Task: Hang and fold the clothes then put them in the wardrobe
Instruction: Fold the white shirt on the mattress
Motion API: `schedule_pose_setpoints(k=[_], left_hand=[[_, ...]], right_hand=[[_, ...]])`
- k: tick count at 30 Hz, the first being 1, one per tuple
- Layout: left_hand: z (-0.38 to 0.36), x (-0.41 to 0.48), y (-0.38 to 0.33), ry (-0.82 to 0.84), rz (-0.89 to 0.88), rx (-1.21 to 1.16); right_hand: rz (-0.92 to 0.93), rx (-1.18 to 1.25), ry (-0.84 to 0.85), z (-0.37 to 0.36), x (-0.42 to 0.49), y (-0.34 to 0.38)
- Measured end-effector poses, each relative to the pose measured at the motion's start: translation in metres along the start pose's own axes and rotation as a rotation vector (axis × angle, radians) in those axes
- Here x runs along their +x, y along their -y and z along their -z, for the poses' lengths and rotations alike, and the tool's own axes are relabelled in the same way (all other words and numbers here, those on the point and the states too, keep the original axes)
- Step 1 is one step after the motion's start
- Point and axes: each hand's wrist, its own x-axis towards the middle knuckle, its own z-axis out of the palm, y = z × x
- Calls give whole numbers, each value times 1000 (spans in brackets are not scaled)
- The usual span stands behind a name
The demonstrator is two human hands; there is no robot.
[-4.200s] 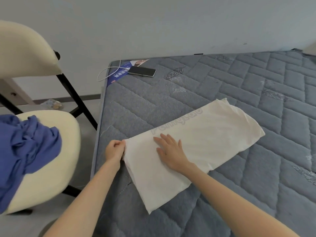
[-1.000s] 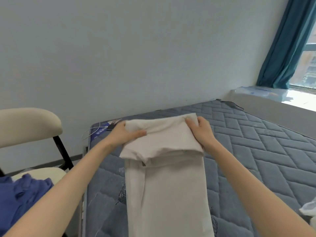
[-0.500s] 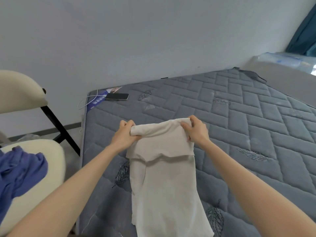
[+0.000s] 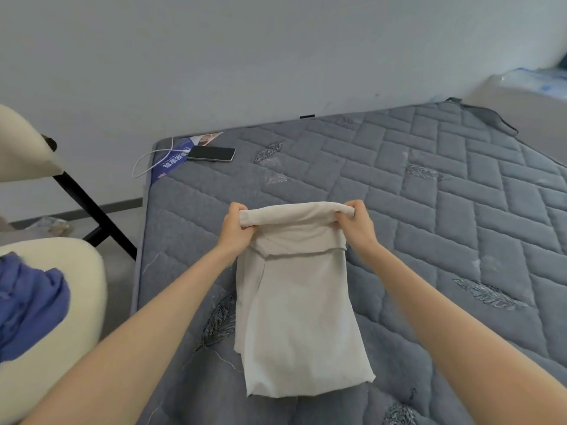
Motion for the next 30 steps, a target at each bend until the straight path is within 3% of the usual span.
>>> schedule_pose_setpoints(k=[5, 11, 16, 25, 30], left_hand=[[-4, -16, 14, 68, 99, -166], [12, -57, 28, 240, 170, -248], [14, -96, 39, 194, 291, -481], [9, -168, 64, 215, 342, -354], [2, -183, 82, 244, 334, 29]], right_hand=[[-40, 103, 29, 2, -10, -14], [-163, 288, -74, 9, -49, -36], [-208, 266, -183, 19, -79, -47], [-278, 50, -152, 17, -138, -82], [-320, -92, -67, 14, -157, -110]])
